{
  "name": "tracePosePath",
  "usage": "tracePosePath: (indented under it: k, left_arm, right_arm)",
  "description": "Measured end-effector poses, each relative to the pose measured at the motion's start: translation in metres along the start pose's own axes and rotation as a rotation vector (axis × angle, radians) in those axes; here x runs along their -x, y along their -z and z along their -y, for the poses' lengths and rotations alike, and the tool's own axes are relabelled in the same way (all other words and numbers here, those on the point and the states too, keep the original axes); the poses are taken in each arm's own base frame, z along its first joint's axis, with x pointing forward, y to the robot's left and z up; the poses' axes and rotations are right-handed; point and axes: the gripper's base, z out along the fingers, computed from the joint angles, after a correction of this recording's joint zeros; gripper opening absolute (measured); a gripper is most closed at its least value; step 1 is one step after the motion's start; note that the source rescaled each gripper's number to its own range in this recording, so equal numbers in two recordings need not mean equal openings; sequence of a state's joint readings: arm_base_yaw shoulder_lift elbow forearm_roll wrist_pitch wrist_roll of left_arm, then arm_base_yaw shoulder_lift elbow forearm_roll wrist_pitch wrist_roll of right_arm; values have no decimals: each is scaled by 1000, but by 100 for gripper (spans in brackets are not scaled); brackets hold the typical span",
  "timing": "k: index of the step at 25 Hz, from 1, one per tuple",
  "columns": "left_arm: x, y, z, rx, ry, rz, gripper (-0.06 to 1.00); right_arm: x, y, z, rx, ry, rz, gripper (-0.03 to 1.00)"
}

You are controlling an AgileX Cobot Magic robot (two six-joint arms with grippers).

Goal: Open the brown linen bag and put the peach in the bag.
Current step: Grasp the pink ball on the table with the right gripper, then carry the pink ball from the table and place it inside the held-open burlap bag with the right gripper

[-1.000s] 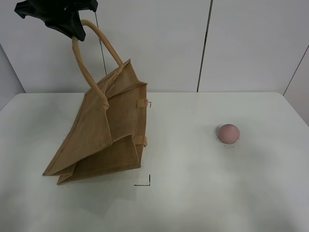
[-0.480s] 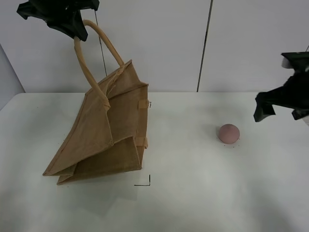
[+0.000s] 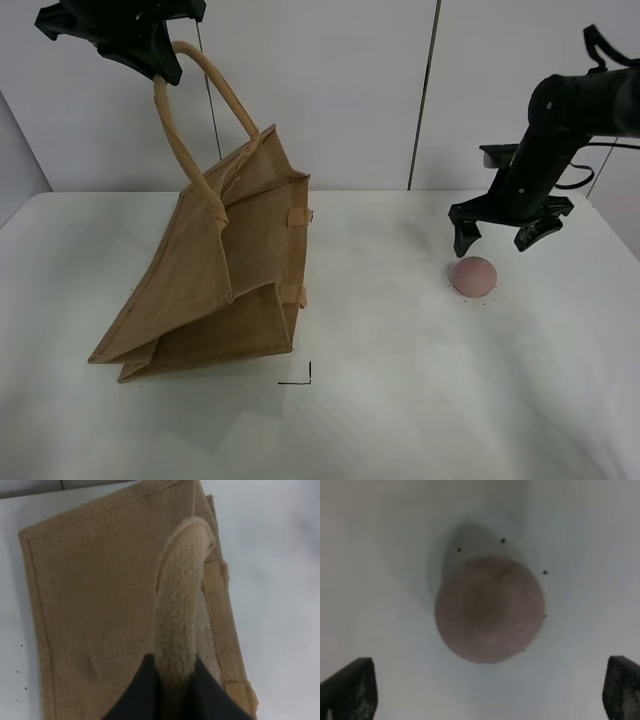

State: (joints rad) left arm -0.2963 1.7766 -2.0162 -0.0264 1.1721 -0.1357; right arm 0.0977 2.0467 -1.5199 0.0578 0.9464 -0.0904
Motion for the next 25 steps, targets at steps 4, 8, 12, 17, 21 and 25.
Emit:
tracePosePath:
  k: [4, 8, 12, 17, 21, 25]
  left_arm:
    - [0, 0, 0, 1, -1, 1, 0]
    - [0, 0, 0, 1, -2, 1, 0]
    - [0, 0, 0, 1, -2, 1, 0]
    - [0, 0, 0, 1, -2, 1, 0]
    - [0, 0, 0, 1, -3, 1, 0]
    - [0, 0, 0, 1, -6, 1, 0]
  right_arm:
    - [1, -26, 1, -1, 0, -28, 100]
    - [0, -51, 3, -10, 5, -53, 100]
    - [1, -68, 4, -11, 3, -56, 100]
    - [3, -68, 5, -16, -4, -28, 64]
    - [6, -64, 5, -17, -12, -13, 7]
    - [15, -43, 4, -14, -13, 22, 0]
